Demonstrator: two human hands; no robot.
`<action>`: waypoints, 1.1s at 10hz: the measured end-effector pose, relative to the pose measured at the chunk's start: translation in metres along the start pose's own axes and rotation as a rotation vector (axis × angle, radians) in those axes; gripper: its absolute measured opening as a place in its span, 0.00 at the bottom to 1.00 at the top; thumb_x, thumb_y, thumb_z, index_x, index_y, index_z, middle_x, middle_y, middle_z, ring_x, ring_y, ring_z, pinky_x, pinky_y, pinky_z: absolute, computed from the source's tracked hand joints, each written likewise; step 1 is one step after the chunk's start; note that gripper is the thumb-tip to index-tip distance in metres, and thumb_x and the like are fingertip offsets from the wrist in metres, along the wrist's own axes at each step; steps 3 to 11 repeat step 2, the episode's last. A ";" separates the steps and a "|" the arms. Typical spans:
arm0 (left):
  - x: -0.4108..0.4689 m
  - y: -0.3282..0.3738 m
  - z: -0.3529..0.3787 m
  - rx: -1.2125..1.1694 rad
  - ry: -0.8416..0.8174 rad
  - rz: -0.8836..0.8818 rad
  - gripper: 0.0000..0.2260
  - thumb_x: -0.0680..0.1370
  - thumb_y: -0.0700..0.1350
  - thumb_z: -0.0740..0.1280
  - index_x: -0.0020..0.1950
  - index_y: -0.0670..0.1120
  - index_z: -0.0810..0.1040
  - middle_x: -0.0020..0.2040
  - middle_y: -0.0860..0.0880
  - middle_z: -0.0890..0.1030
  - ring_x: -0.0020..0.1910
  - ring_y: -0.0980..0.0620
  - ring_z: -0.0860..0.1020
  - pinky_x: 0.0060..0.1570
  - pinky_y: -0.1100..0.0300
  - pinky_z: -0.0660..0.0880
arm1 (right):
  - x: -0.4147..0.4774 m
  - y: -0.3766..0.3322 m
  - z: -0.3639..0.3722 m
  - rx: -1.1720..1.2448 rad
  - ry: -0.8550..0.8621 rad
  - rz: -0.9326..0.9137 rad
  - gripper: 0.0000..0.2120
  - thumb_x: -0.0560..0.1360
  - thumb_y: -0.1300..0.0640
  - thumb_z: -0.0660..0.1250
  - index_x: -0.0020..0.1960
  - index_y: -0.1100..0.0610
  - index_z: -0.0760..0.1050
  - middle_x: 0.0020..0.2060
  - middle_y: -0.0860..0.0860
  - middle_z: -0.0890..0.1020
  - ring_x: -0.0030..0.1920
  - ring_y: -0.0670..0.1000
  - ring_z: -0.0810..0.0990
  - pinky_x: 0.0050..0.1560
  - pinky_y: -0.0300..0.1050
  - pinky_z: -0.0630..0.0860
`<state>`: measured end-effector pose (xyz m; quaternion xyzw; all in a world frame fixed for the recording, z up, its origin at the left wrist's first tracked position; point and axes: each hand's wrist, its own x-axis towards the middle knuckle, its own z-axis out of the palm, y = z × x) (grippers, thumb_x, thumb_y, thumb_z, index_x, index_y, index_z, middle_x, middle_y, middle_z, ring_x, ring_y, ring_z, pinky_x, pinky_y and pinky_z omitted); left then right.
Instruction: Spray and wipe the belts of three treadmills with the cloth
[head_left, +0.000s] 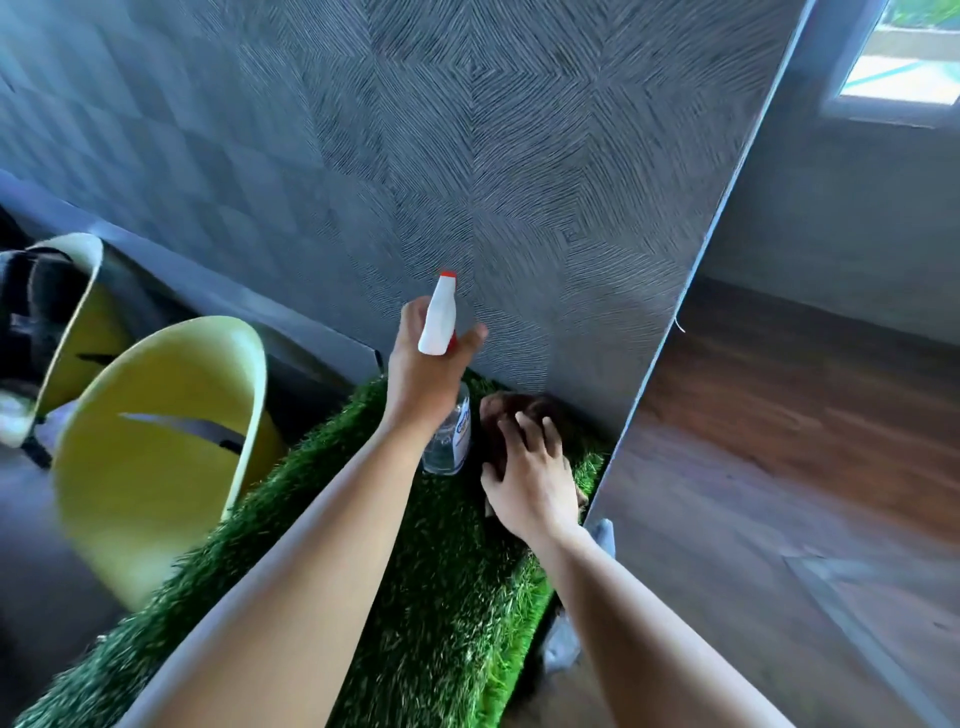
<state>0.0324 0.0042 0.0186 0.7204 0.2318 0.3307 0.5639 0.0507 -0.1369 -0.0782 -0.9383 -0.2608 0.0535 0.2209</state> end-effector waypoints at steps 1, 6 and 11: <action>-0.003 0.005 -0.009 0.030 -0.043 0.007 0.25 0.69 0.56 0.77 0.61 0.58 0.70 0.48 0.56 0.78 0.45 0.54 0.77 0.53 0.44 0.78 | 0.001 -0.002 -0.012 0.038 -0.034 -0.015 0.33 0.78 0.42 0.61 0.79 0.47 0.55 0.79 0.48 0.55 0.79 0.54 0.48 0.74 0.54 0.58; -0.010 0.007 -0.022 0.069 -0.073 0.025 0.27 0.65 0.59 0.77 0.60 0.68 0.68 0.59 0.57 0.78 0.54 0.57 0.79 0.57 0.44 0.78 | -0.010 0.008 -0.022 0.122 0.063 -0.055 0.30 0.77 0.43 0.63 0.77 0.46 0.61 0.78 0.49 0.61 0.78 0.55 0.54 0.75 0.52 0.57; -0.010 0.007 -0.022 0.069 -0.073 0.025 0.27 0.65 0.59 0.77 0.60 0.68 0.68 0.59 0.57 0.78 0.54 0.57 0.79 0.57 0.44 0.78 | -0.010 0.008 -0.022 0.122 0.063 -0.055 0.30 0.77 0.43 0.63 0.77 0.46 0.61 0.78 0.49 0.61 0.78 0.55 0.54 0.75 0.52 0.57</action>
